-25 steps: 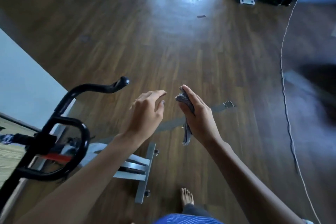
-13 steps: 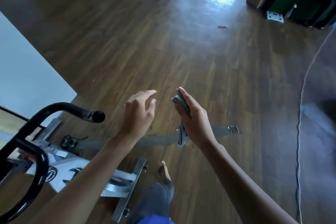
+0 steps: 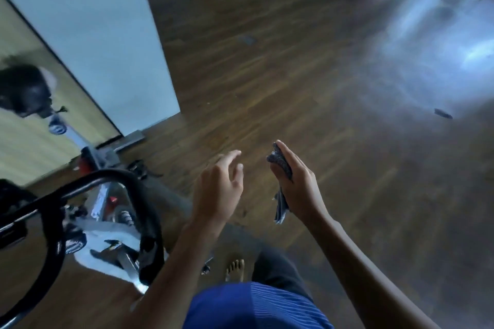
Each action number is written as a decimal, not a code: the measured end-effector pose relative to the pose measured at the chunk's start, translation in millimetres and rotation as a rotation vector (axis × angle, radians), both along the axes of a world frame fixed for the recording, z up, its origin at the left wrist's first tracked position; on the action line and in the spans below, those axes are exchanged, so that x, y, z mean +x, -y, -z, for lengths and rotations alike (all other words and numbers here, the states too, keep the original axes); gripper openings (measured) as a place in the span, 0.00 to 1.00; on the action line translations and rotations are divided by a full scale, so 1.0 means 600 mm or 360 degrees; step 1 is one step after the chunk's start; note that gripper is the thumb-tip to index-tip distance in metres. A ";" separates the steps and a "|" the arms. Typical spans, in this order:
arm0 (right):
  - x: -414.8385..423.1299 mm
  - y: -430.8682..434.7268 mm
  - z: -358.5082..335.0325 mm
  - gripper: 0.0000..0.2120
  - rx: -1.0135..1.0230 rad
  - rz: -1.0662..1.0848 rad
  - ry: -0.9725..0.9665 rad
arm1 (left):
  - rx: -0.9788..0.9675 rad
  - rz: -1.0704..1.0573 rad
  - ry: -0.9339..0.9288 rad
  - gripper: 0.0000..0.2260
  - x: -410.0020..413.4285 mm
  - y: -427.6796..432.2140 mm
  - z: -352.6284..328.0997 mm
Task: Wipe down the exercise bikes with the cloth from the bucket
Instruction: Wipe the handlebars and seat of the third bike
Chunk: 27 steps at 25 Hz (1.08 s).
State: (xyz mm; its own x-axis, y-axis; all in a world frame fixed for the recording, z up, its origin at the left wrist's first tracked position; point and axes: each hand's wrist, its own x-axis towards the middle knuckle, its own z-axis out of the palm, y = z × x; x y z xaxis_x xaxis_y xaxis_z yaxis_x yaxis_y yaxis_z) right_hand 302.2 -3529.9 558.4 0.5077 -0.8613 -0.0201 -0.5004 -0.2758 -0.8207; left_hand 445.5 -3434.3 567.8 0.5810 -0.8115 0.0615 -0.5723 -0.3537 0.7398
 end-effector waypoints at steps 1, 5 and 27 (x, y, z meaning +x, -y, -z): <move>0.030 0.025 0.002 0.23 0.0036 -0.0129 -0.0006 | 0.0011 -0.0129 -0.0018 0.15 0.013 0.005 0.001; 0.157 0.100 0.011 0.23 0.0092 -0.0658 -0.0035 | 0.0013 -0.0597 -0.0036 0.15 0.062 0.022 0.005; 0.271 -0.007 0.064 0.24 0.0253 -0.2926 0.0856 | 0.0268 -0.3148 0.1004 0.09 -0.137 -0.031 -0.017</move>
State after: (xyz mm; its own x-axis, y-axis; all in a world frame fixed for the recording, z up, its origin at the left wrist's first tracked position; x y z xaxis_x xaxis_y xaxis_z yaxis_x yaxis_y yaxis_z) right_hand 464.8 -3525.8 519.9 0.6336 0.6546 0.4123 0.5520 -0.0091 -0.8338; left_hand 363.5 -3415.9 578.1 0.4128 0.7159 0.5631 0.4699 -0.6970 0.5417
